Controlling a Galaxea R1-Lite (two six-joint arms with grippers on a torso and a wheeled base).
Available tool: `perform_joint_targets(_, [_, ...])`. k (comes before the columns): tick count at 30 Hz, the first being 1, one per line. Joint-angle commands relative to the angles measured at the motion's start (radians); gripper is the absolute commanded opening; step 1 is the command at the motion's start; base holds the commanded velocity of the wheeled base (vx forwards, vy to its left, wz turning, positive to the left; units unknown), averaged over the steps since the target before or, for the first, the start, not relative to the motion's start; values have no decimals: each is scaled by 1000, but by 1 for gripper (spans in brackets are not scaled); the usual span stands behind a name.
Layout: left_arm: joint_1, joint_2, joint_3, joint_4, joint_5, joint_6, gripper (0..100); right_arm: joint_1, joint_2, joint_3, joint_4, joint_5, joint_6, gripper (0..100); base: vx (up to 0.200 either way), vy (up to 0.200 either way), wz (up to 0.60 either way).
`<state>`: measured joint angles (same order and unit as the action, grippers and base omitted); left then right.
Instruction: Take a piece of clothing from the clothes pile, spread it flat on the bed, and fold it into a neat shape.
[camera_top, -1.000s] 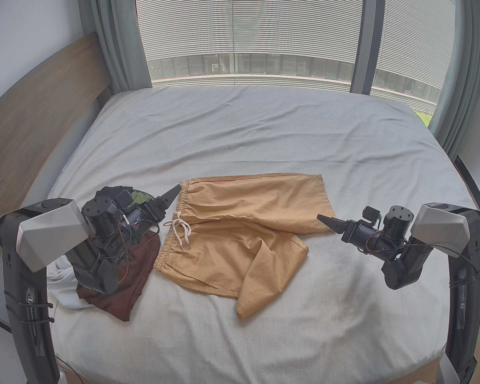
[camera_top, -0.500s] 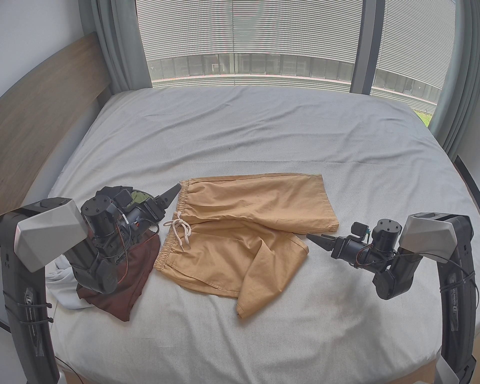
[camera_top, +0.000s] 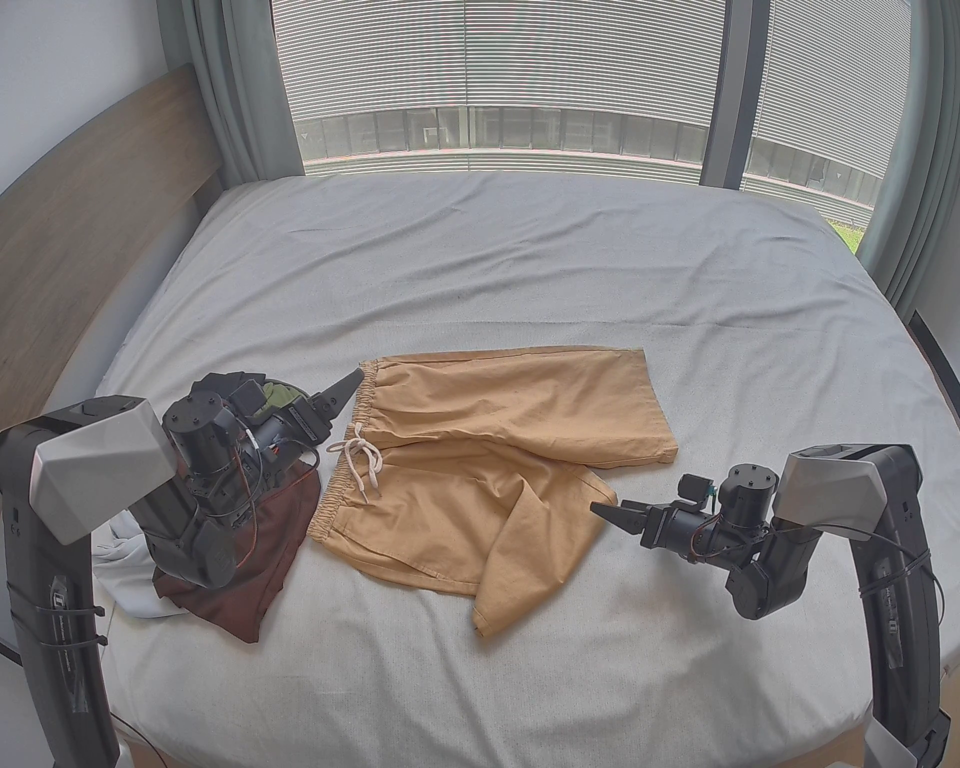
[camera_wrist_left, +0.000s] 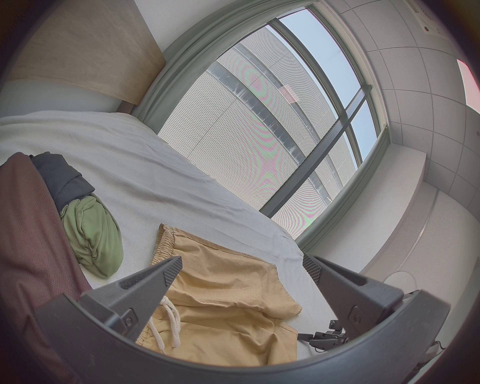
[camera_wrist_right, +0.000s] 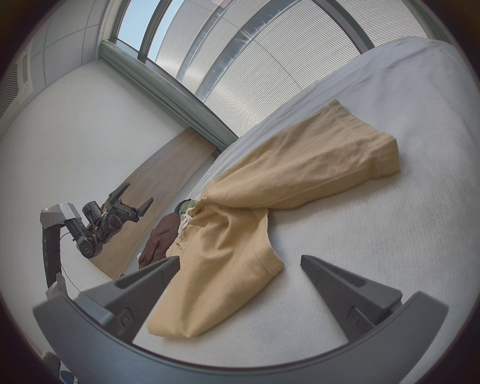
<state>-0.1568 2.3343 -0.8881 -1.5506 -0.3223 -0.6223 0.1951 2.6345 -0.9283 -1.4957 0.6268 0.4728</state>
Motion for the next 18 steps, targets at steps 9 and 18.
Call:
perform_joint_targets(9, [-1,4,0,0,-1,-2,100,37,58,-29,0,-1,3,100,0,0,0])
perform_joint_targets(18, [-7,7,0,0,-1,-4,100,47,59,-41,-1,-6,3,0,0,0,0])
